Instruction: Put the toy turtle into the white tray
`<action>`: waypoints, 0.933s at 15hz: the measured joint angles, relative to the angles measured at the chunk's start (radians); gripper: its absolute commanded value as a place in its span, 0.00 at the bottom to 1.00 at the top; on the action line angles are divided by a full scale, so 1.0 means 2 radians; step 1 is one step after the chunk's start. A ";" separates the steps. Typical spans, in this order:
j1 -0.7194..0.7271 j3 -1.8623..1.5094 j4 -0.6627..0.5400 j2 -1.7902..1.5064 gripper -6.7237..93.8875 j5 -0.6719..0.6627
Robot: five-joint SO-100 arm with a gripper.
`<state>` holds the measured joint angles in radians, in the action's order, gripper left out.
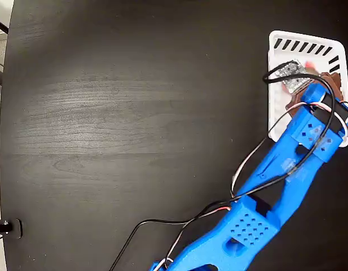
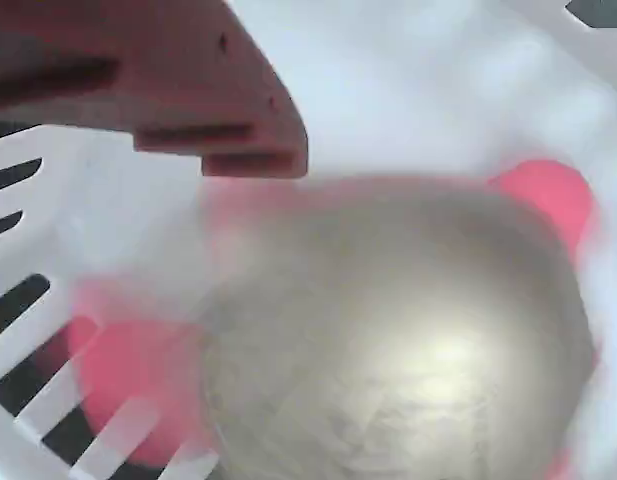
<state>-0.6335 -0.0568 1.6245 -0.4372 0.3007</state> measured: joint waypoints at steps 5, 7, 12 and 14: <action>0.002 -0.004 -0.003 -0.001 0.62 0.000; 0.007 -0.046 -0.016 -0.026 0.38 0.000; 0.018 -0.208 -0.052 -0.219 0.11 0.024; 0.047 -0.305 -0.085 -0.332 0.06 0.031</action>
<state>-0.5400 -0.6673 1.4542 -1.1014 0.3620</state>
